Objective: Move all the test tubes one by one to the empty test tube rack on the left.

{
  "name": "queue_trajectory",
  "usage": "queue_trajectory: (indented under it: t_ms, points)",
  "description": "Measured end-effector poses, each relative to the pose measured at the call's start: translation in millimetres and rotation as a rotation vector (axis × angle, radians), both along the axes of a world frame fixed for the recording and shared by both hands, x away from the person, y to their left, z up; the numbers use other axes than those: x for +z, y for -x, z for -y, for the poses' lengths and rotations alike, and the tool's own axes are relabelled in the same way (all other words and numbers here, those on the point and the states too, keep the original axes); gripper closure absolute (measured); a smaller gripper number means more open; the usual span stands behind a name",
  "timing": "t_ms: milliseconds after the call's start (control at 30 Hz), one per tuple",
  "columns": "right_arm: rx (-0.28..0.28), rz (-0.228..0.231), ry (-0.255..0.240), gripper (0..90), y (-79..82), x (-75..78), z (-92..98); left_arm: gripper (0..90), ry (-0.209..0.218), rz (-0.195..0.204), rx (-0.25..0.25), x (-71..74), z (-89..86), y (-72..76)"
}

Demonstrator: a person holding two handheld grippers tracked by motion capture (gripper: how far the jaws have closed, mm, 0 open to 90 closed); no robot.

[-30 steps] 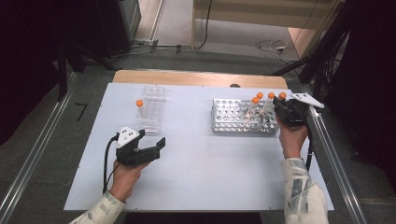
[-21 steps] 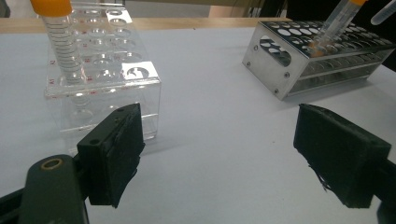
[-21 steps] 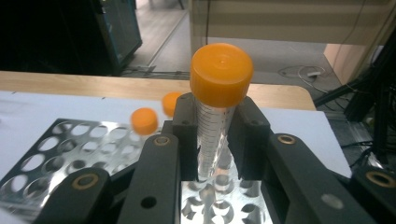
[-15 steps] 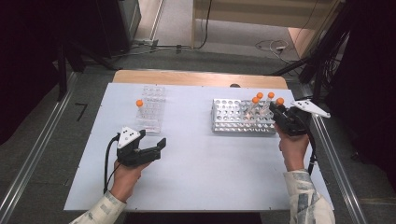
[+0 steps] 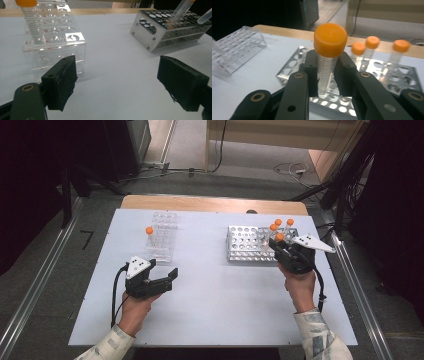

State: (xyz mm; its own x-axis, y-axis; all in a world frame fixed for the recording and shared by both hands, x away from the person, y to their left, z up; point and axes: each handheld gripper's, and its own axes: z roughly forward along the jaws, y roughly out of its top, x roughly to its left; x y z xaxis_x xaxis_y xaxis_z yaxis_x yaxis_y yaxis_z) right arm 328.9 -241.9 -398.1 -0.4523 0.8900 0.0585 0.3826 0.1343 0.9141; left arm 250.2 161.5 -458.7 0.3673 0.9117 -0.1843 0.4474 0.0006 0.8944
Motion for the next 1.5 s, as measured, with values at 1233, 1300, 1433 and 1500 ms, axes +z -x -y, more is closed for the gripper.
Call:
queue_trajectory:
  t_ms: [1233,1300,1433,1500]
  points:
    - [0.32,-0.074,0.096,71.8,23.6,-38.2,-115.1,17.3,0.005,0.024,-0.014,4.2,5.2,2.1]
    - [0.334,-0.076,0.099,71.8,24.5,-40.1,-120.1,17.6,0.003,0.03,-0.021,5.7,6.8,2.3]
    - [0.359,-0.081,0.106,71.8,27.4,-43.7,-131.4,17.5,0.011,0.034,-0.051,9.6,10.8,1.0]
    - [0.372,-0.083,0.11,71.8,28.3,-45.2,-136.5,17.5,0.016,0.037,-0.067,13.4,13.9,0.4]
